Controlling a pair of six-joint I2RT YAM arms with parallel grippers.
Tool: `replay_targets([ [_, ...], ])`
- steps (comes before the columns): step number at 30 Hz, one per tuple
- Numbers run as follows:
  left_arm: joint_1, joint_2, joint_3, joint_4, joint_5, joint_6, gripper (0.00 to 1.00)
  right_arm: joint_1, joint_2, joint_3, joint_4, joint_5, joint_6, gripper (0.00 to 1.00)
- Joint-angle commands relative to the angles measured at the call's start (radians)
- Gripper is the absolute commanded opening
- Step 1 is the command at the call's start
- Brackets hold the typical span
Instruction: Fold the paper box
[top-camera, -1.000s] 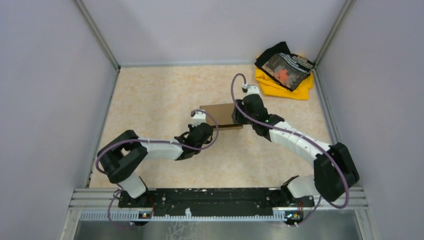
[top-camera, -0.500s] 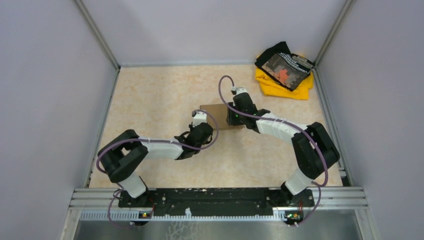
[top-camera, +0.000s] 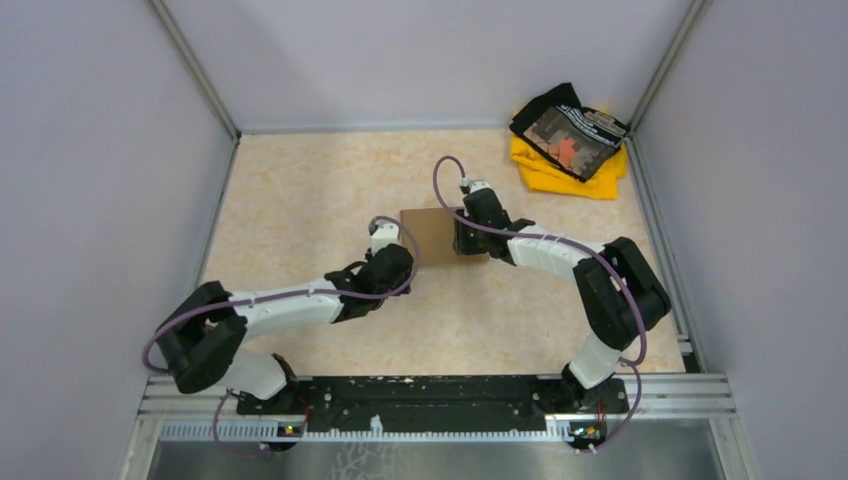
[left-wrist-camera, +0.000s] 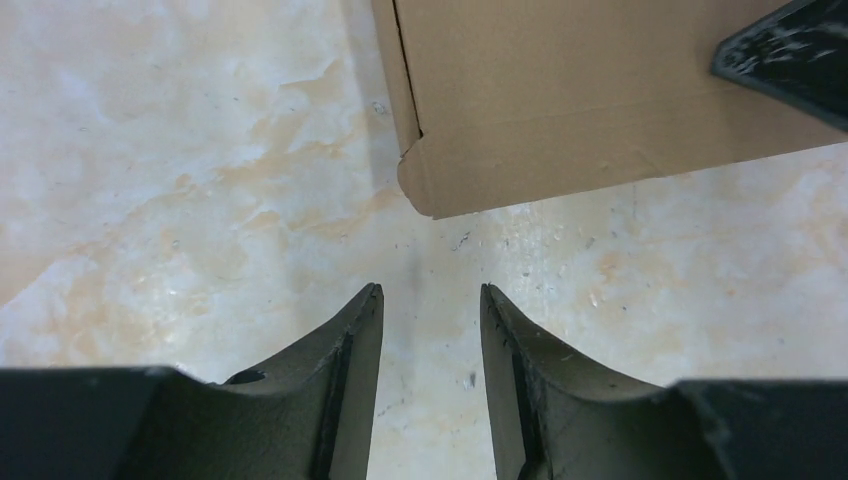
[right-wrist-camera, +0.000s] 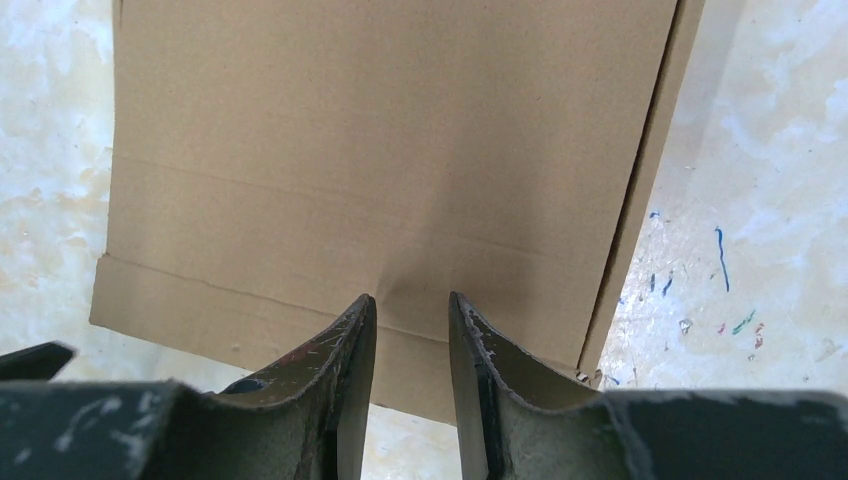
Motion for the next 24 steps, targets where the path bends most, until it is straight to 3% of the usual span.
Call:
replay_targets([
  [1,0.008,-0.133,-0.02,-0.093,-0.01,-0.042,0.48,-0.011,0.021,-0.005,0.013,0.03,-0.022,0.33],
  [5,0.024,-0.202,0.02,-0.099,-0.037,0.005,0.53,-0.012,0.016,-0.004,0.005,0.044,-0.028,0.33],
  [7,0.083,-0.196,0.039,-0.065,0.005,0.04,0.51,-0.012,0.0,-0.009,0.007,0.046,-0.028,0.33],
  [11,0.188,-0.131,0.046,0.116,0.173,0.123,0.21,-0.012,-0.027,-0.003,0.003,0.042,-0.028,0.33],
  [14,0.2,-0.043,0.094,0.181,0.2,0.178,0.08,-0.012,-0.028,0.016,-0.008,0.037,-0.034,0.33],
  [18,0.201,0.085,0.195,0.167,0.196,0.204,0.01,-0.014,-0.027,0.03,-0.008,0.026,-0.036,0.33],
  [24,0.202,0.157,0.25,0.179,0.234,0.203,0.01,-0.014,-0.024,0.037,0.003,0.013,-0.036,0.33],
])
